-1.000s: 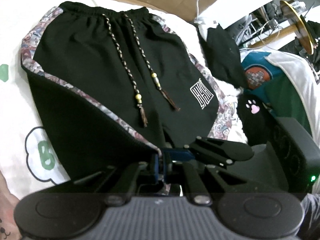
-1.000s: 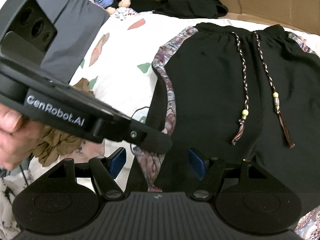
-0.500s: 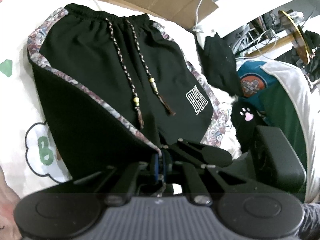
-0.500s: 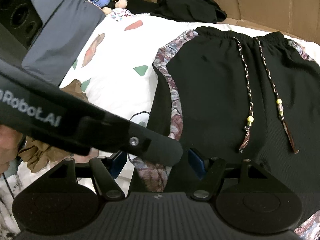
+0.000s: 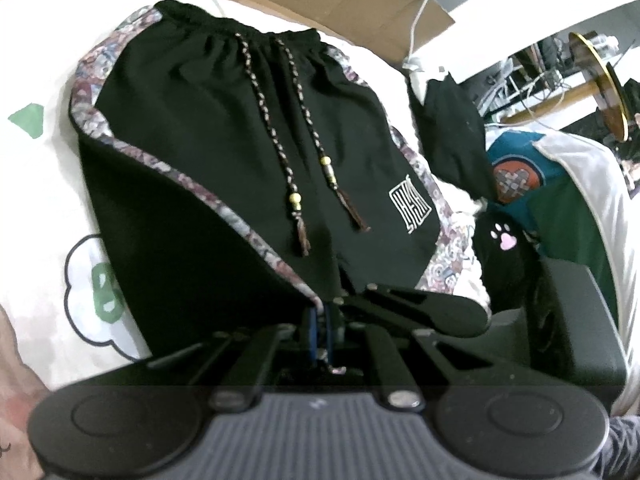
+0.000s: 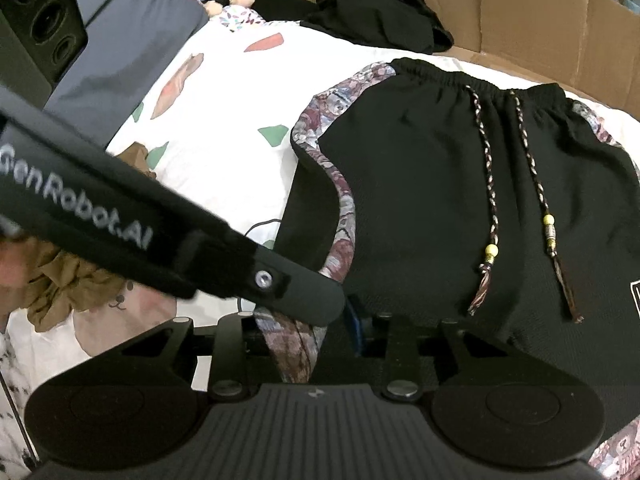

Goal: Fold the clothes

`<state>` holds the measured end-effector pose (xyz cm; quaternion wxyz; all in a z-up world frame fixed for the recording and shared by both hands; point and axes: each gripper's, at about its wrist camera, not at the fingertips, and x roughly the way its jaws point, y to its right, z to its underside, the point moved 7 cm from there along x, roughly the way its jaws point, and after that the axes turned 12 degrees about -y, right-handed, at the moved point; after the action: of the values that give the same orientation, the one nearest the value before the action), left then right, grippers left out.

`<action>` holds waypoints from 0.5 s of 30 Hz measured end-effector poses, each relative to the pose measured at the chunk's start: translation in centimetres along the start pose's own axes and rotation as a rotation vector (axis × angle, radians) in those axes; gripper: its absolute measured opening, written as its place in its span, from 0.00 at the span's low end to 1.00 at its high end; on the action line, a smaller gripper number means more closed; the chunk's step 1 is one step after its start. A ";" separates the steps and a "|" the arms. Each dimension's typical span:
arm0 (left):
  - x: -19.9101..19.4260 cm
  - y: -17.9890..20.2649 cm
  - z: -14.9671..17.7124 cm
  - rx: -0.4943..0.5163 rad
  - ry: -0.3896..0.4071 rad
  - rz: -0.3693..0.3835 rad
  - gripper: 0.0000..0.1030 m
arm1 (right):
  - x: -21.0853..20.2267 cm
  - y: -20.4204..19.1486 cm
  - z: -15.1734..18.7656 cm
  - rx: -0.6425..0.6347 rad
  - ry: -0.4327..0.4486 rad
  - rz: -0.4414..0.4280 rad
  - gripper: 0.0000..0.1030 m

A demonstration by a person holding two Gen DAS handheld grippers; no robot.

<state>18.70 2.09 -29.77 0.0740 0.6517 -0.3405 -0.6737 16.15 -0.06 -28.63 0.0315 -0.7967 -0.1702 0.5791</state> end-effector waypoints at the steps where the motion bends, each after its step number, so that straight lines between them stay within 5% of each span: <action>1: 0.0 0.1 0.0 0.002 0.001 -0.002 0.05 | -0.2 0.1 -0.1 0.008 0.005 0.001 0.35; 12: 0.3 0.6 -0.2 0.028 0.000 -0.017 0.05 | -0.7 1.4 0.1 0.016 0.003 0.019 0.33; 15: -0.1 0.3 0.0 0.019 0.011 -0.004 0.13 | -0.7 0.7 0.0 -0.007 0.006 -0.009 0.11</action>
<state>18.60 1.96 -29.51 0.0682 0.6569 -0.3453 -0.6668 16.10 -0.89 -28.21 0.0318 -0.7977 -0.1757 0.5760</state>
